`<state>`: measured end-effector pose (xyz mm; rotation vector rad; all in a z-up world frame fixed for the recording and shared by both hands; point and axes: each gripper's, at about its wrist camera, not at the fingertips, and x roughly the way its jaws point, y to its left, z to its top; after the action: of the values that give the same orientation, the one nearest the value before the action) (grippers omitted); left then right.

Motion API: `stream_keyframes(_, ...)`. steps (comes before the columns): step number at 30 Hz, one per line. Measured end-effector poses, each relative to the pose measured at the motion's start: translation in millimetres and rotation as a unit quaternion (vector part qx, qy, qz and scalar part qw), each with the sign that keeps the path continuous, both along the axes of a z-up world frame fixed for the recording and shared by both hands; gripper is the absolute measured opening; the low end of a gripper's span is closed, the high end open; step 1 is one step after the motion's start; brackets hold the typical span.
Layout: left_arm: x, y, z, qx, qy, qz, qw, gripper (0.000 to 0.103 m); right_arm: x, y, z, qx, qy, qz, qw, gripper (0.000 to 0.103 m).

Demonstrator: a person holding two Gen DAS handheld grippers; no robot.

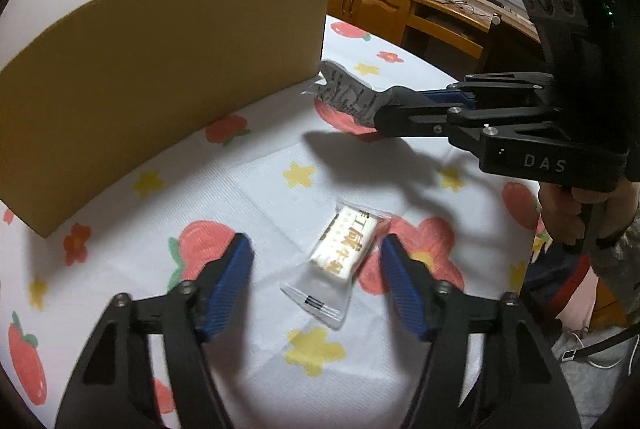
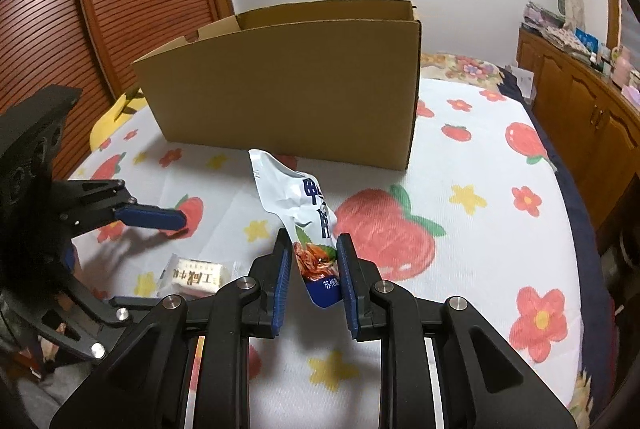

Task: Organize snacks
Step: 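Grasp the white spicy-duck pouch with the right tool while the left tool grasps the white bar, then carry the white bar and spicy-duck pouch into the box and open both tools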

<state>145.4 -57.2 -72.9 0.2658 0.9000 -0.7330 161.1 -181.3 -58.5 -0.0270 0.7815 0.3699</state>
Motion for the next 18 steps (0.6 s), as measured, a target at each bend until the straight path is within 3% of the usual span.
stream_keyframes(4,-2.7,0.6,0.5,0.000,-0.006,0.000,1.0000,0.054,-1.7,-1.9,-2.9,0.005,0.003,-0.003,1.000,0.021)
stream_keyframes(6,-3.8,-0.1,0.8,0.001,-0.012,0.000,0.9999,0.042,-2.5,-2.4,-2.9,0.007,0.003,-0.004,1.000,0.021)
stream_keyframes(8,-5.9,1.0,1.3,0.000,-0.015,0.000,0.9999,0.019,-3.1,-2.9,-3.7,0.008,0.003,-0.004,1.000,0.021)
stream_keyframes(18,-2.2,8.8,7.8,-0.022,-0.015,0.022,0.9994,0.019,-5.3,-4.2,-6.5,0.009,0.003,-0.006,1.000,0.021)
